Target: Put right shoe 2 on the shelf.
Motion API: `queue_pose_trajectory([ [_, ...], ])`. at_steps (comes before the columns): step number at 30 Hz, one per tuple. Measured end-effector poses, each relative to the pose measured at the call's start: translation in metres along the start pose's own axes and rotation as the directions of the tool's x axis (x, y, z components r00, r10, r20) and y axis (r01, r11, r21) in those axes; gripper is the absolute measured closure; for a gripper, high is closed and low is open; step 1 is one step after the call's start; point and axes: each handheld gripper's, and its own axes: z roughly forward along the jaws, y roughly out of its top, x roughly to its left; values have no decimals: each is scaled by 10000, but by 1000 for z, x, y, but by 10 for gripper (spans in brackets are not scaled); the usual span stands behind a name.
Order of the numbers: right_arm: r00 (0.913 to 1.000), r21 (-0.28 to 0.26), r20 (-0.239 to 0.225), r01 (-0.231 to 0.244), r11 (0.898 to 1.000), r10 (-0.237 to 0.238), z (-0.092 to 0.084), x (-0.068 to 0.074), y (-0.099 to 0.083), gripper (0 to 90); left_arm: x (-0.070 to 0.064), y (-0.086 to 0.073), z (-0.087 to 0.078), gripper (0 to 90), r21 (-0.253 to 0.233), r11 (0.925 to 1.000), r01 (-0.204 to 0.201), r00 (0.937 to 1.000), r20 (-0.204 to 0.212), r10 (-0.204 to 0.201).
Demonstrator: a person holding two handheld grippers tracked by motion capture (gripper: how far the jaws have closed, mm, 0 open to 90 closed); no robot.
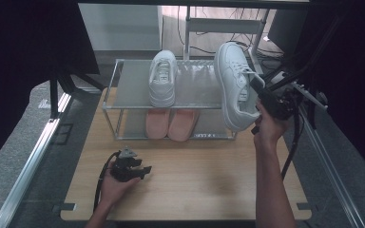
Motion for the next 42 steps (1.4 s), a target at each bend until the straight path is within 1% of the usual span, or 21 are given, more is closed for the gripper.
queue_pose_trajectory([
  [2,10000,117,25,-35,9999,35,3,2,0,815,0,0,0,457,5,10000,2,10000,13,-2],
  [5,10000,69,18,-61,10000,61,10,5,1,815,0,0,1,457,21,10000,-15,10000,35,15],
  [6,9999,157,74,-79,9998,78,11,7,1,815,-1,0,1,457,29,10000,47,10000,33,-48],
  [8,9999,164,114,-39,9999,37,16,9,2,815,0,0,1,457,33,10000,-13,10000,47,13],
  [9,9998,281,174,-29,9996,24,18,11,3,815,0,0,1,458,45,10000,8,10000,41,-9],
  [12,9998,352,213,-4,9994,-4,25,14,4,815,0,0,0,457,31,10000,19,10000,45,-19],
  [15,9998,373,201,-101,9993,93,31,18,4,815,0,0,1,457,28,10000,10,10000,55,-10],
  [17,9996,479,247,-119,9988,107,36,20,4,814,-1,0,1,457,45,10000,42,10000,58,-43],
  [21,9994,576,311,-158,9982,141,46,23,2,814,0,0,1,457,45,10000,-10,10000,61,9],
  [27,9991,670,342,-282,9974,260,60,27,-1,814,1,0,0,457,-10,10000,50,10000,45,-50],
  [28,9991,735,352,-257,9970,231,61,28,-2,814,0,0,0,457,-14,9999,116,9999,60,-116],
  [30,9991,756,374,-242,9968,214,64,29,-3,814,1,-1,0,457,-6,9999,120,9999,53,-120],
  [31,9991,745,373,-230,9970,203,67,30,-4,814,1,0,0,457,-14,10000,42,10000,31,-42],
  [34,9989,877,427,-254,9958,217,72,32,-5,814,2,0,0,457,-29,10000,63,10000,29,-63],
  [42,9980,885,537,-387,9953,340,84,37,-9,813,2,0,-1,457,-44,10000,61,10000,39,-60],
])
